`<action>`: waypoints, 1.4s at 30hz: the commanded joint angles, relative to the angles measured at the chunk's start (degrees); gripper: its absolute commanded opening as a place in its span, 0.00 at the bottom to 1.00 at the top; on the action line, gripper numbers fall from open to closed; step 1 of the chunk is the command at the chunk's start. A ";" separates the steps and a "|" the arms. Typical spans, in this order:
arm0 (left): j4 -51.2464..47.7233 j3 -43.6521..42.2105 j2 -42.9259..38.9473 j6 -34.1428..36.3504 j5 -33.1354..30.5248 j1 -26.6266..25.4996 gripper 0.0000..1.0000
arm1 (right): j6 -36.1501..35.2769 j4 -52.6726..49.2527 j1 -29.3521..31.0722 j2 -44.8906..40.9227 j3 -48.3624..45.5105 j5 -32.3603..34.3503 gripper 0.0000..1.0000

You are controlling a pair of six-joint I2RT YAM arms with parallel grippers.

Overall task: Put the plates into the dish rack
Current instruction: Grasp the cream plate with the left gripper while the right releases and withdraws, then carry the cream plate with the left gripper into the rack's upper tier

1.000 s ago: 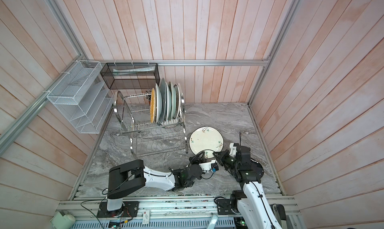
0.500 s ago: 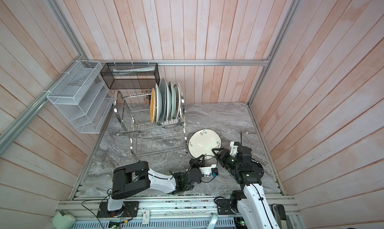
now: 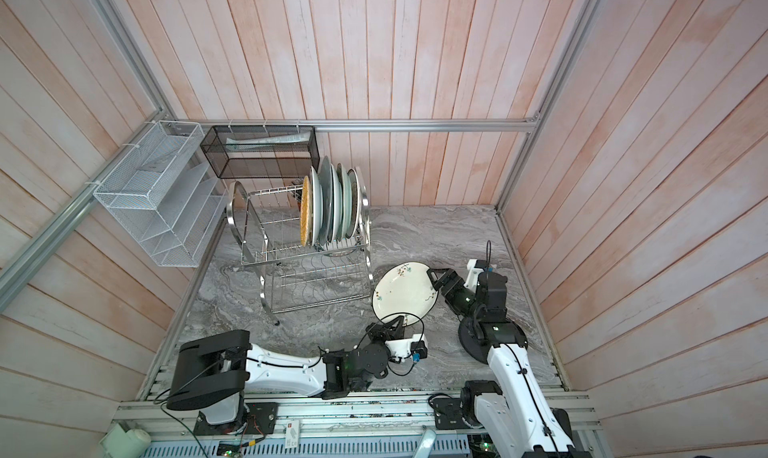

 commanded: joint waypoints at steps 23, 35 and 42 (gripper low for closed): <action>-34.58 0.28 -48.81 -49.01 26.24 -0.83 0.00 | -2.15 32.46 -0.79 -6.11 -13.74 -12.48 0.98; -34.97 12.31 -49.47 -51.03 26.46 -0.85 0.00 | -11.85 39.50 9.85 -11.92 -19.30 -9.50 0.98; -33.65 16.73 -48.15 -48.84 21.79 -0.89 0.00 | -16.23 41.20 13.40 -13.80 -22.39 -8.37 0.98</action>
